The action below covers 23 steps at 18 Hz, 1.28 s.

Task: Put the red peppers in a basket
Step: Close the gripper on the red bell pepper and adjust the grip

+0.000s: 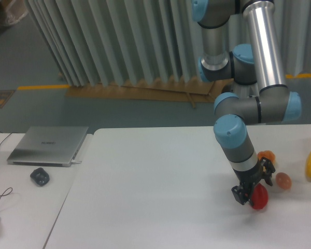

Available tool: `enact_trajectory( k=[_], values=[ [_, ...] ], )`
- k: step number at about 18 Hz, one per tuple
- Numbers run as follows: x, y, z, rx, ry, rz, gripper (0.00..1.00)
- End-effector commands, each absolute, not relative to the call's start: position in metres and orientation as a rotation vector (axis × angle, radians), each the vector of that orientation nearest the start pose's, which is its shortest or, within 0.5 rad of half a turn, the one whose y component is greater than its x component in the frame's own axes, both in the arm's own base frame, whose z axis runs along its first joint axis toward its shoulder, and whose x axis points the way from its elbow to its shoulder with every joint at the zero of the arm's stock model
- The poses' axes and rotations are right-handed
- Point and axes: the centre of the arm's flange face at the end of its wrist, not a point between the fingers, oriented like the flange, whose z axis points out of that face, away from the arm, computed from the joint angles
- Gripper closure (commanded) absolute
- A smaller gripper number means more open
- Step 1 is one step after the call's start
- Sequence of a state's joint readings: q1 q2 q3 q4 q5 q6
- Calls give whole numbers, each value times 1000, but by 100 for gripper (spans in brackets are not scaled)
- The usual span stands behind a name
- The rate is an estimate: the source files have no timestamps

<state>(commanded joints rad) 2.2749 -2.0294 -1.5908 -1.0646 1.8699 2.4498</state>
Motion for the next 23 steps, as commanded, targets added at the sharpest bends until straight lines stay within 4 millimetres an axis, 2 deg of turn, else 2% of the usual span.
enact_trajectory(
  k=[13,23],
  values=[
    [-312,567,263,-2307,2551,65,10],
    [-316,564,263,-2302,2557,57,11]
  ],
)
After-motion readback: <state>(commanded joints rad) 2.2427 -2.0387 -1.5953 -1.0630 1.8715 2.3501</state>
